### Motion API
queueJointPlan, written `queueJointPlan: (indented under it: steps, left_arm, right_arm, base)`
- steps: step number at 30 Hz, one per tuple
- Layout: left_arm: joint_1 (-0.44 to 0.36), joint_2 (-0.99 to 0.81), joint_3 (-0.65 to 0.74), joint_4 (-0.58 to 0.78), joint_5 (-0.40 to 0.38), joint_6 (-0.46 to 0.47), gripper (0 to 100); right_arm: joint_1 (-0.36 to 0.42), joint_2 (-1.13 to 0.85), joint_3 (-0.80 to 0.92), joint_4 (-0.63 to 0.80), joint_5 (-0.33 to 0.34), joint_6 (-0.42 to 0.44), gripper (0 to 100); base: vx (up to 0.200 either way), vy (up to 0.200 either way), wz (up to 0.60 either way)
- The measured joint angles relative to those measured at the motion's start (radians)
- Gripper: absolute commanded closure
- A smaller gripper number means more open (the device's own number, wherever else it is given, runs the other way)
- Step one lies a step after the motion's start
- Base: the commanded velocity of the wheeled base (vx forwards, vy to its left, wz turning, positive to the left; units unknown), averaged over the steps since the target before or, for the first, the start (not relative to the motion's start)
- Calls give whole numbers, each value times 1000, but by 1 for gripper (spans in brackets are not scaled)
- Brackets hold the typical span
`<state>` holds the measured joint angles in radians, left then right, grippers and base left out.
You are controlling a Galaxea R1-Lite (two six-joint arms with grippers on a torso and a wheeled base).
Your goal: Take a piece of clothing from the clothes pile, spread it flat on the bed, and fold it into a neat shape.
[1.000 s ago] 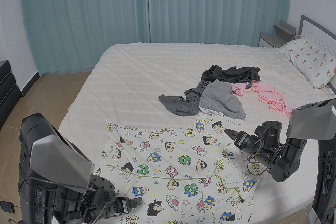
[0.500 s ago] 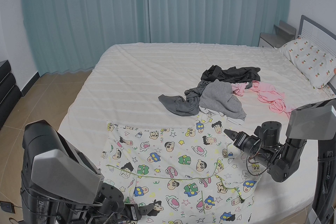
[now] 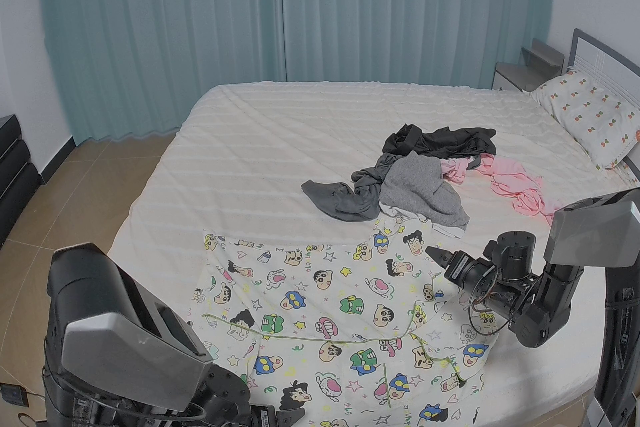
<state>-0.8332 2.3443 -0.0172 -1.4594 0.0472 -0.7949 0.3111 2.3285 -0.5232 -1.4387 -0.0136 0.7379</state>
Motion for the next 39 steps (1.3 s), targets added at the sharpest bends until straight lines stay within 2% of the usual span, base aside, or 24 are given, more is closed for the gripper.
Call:
queueJointPlan:
  steps: [11, 18, 22, 27, 34, 37, 39]
  left_arm:
    - [-7, -8, 0, -9, 1, -48, 0]
    - [11, -43, 0, -51, 73, -135, 0]
    - [33, -77, 0, -53, 110, -141, 0]
    - [121, -130, 0, -53, 133, -132, 0]
    - [319, -158, 0, -28, 139, -93, 0]
    - [416, -160, 0, 23, 136, -89, 0]
    - [450, -160, 0, 58, 133, -89, 0]
  right_arm:
    - [0, 0, 0, -3, 0, 0, 0]
    - [0, 0, 0, -9, 0, 0, 0]
    - [0, 0, 0, -9, 0, 0, 0]
    - [-1, 0, 1, -9, 0, 0, 0]
    - [0, 1, 1, -9, 0, 0, 0]
    - [0, 2, 1, -9, 0, 0, 0]
    - [0, 2, 1, -9, 0, 0, 0]
  base:
    - [0, 0, 0]
    - [0, 0, 0]
    - [0, 0, 0]
    - [0, 0, 0]
    - [0, 0, 0]
    - [0, 0, 0]
    - [0, 0, 0]
